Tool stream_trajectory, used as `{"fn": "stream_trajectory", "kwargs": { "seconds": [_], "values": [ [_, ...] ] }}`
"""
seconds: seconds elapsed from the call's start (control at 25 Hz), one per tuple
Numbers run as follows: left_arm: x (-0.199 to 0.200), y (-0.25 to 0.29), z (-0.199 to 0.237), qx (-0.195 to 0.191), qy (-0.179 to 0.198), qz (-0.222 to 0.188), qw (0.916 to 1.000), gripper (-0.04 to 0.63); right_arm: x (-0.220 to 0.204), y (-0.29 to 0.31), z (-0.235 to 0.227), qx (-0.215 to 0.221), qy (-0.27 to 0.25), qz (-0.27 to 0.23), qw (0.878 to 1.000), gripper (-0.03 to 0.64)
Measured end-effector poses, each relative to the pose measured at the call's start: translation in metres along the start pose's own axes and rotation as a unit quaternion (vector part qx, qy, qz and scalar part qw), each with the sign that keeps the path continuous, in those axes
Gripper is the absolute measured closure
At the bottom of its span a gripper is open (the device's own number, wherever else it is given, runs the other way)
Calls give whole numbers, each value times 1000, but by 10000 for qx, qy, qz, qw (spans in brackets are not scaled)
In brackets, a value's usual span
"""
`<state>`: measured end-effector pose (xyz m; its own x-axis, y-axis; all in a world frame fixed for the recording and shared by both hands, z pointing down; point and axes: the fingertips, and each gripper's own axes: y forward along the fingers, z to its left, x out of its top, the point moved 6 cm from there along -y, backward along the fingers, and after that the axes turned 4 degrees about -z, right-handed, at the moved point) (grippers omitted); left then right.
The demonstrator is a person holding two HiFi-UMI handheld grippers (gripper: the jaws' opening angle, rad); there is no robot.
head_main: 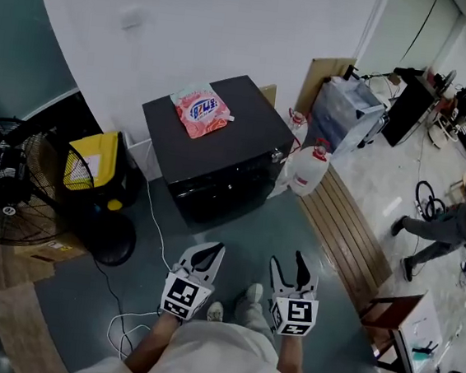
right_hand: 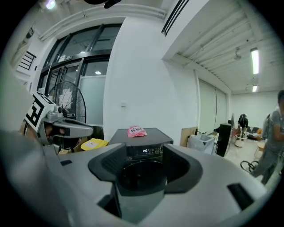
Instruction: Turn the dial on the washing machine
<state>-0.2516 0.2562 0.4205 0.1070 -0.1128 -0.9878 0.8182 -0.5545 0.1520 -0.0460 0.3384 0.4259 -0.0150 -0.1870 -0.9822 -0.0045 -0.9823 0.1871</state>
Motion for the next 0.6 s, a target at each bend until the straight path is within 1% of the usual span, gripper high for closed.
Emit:
{"fn": "stream_trajectory", "kwargs": {
  "seconds": [0.16,0.32,0.6],
  "values": [
    [0,23,8,19,47,21,10000,583,-3,23,-14,12,43,-6,10000,357],
    [2,51,14,105,66,35,9999,583,0,52,-35,122,72,-80,9999,359],
    [3,114,31,356,-23,156,9992,583,1,118,-80,426,80,53,9990,364]
  ]
}}
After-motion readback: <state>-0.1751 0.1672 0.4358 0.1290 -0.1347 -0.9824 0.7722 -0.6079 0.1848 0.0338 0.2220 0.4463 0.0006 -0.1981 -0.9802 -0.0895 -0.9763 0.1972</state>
